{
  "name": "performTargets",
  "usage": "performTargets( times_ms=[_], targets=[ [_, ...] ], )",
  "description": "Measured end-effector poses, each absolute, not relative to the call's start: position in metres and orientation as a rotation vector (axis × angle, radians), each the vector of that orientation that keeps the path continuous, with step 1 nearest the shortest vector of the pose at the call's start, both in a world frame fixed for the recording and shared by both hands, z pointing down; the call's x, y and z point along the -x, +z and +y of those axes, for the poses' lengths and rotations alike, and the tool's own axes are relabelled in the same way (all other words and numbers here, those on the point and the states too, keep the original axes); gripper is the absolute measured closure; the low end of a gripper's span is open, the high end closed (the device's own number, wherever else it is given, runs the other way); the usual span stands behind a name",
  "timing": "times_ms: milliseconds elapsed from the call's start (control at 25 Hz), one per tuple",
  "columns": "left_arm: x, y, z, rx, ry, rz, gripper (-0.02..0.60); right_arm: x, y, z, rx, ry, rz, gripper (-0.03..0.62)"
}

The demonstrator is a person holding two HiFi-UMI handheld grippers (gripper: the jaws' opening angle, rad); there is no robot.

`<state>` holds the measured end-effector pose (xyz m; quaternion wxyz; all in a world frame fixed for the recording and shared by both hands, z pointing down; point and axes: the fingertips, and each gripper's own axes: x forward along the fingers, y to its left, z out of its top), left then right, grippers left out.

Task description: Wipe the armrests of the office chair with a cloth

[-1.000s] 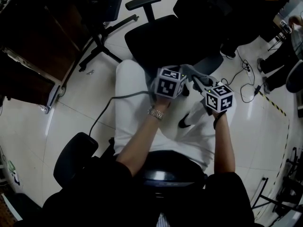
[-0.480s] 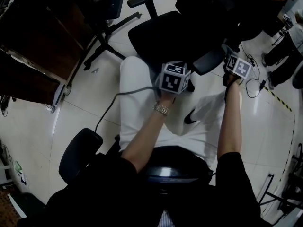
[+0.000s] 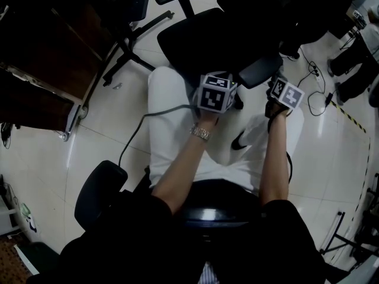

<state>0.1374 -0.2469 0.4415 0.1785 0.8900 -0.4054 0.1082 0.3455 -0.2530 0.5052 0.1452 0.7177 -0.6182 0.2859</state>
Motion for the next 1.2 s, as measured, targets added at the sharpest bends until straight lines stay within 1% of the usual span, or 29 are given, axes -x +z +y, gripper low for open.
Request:
performTargets(
  times_ms=[360, 600, 720, 800, 960, 1200],
  targets=[
    [-0.132, 0.446, -0.249, -2.500, 0.299, -1.160, 0.588, -0.246, 0.506, -0.201, -1.776, 0.831, -1.995, 0.571],
    [-0.129, 0.439, -0.251, -2.503, 0.270, -1.172, 0.588, -0.192, 0.486, -0.187, -1.562, 0.860, -2.188, 0.570],
    [-0.129, 0.439, -0.251, -2.502, 0.273, -1.178, 0.588, -0.167, 0.461, -0.194, -1.457, 0.904, -2.386, 0.571],
    [-0.131, 0.439, -0.249, -2.504, 0.276, -1.178, 0.588, -0.172, 0.443, -0.210, -1.531, 0.871, -2.453, 0.570],
    [-0.133, 0.439, -0.249, -2.515, 0.278, -1.168, 0.588, -0.201, 0.431, -0.234, -1.790, 0.754, -2.327, 0.571],
    [-0.145, 0.441, -0.243, -2.533, 0.311, -1.141, 0.588, -0.180, 0.446, -0.228, -1.766, 0.569, -2.211, 0.571]
  ],
)
